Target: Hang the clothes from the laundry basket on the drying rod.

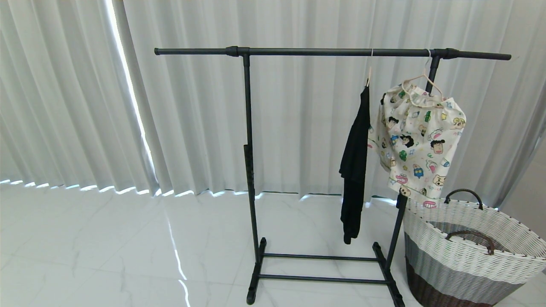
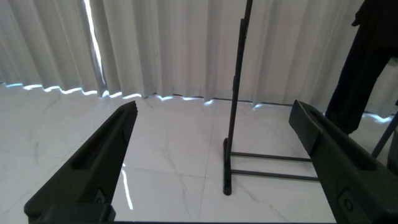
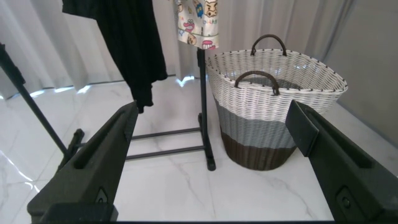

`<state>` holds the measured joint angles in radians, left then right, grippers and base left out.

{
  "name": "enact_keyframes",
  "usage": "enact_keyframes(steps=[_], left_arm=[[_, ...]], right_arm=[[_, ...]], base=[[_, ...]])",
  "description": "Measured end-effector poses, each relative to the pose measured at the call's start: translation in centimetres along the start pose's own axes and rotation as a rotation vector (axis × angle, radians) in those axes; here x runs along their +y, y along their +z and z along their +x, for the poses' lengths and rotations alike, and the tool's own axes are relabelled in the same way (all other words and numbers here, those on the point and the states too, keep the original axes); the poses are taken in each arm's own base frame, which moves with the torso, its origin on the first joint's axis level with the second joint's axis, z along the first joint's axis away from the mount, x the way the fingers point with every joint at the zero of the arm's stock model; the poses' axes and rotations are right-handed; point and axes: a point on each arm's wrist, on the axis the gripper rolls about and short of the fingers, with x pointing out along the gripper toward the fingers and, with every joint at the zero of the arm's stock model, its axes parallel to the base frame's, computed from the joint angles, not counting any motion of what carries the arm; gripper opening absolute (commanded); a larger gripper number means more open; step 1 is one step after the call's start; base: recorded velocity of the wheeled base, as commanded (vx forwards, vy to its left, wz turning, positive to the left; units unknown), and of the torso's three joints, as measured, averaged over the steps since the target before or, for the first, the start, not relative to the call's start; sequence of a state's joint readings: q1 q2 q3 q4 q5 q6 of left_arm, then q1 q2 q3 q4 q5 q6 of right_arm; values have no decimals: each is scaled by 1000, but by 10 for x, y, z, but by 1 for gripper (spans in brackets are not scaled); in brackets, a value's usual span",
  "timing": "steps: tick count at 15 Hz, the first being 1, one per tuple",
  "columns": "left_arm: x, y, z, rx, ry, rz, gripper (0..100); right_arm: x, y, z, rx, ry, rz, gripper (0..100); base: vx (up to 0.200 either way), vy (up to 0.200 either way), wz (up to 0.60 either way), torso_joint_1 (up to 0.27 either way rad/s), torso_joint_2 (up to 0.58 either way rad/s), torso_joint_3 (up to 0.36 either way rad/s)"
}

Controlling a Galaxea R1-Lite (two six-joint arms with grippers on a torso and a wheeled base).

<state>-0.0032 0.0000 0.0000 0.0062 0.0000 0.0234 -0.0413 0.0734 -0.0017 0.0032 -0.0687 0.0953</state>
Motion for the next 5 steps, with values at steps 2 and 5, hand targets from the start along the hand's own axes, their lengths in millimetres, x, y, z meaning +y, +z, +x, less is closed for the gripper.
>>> enact_keyframes(steps=[2, 5], left_arm=[[0, 0, 0, 0, 0, 0, 100], [0, 0, 0, -1, 0, 0, 100]], right_arm=[[0, 0, 0, 0, 0, 0, 100], [0, 0, 0, 0, 0, -12, 100]], base=[[0, 0, 0, 0, 0, 0], [0, 0, 0, 0, 0, 0]])
